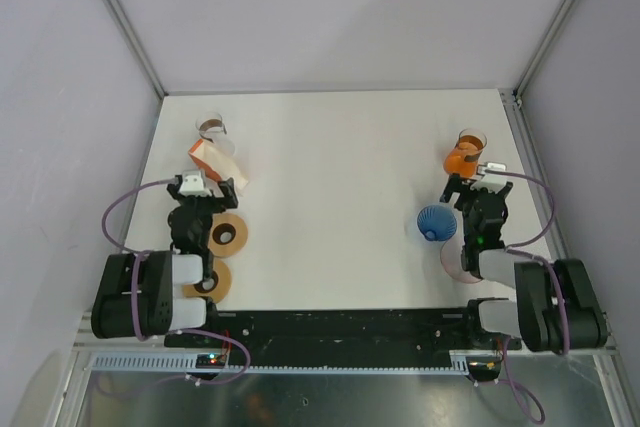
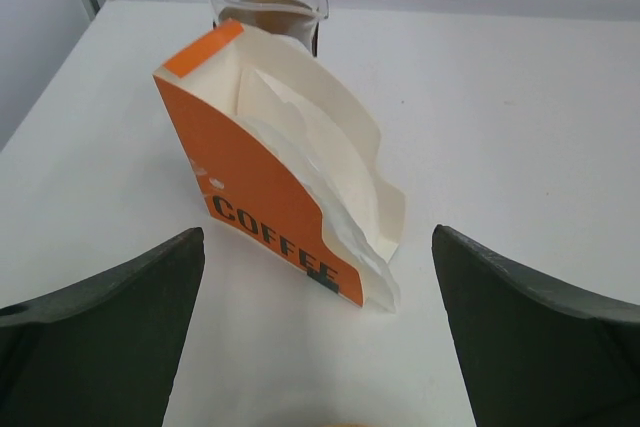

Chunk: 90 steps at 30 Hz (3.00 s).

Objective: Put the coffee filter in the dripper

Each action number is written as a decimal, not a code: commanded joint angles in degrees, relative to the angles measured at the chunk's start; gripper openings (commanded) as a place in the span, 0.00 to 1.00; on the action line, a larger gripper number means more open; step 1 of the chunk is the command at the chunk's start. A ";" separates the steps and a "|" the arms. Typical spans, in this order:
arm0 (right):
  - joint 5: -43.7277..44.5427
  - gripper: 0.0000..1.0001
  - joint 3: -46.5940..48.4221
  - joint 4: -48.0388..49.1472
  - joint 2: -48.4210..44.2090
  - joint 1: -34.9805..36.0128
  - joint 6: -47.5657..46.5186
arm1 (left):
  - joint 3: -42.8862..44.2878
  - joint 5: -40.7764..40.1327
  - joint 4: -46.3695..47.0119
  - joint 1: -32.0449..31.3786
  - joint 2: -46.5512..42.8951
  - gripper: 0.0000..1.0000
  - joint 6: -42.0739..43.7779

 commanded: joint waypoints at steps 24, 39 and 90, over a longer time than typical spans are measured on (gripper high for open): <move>-5.18 0.86 38.53 -71.23 -19.84 -4.53 15.76 | 20.41 9.80 -47.35 -0.25 -19.41 1.00 10.95; -16.41 0.65 65.00 -82.67 10.85 -14.71 15.55 | 42.01 9.69 -78.67 -0.15 -14.99 1.00 13.88; -7.36 0.00 83.19 -92.46 26.57 28.32 4.64 | 49.54 15.73 -103.12 0.35 -10.72 0.92 25.07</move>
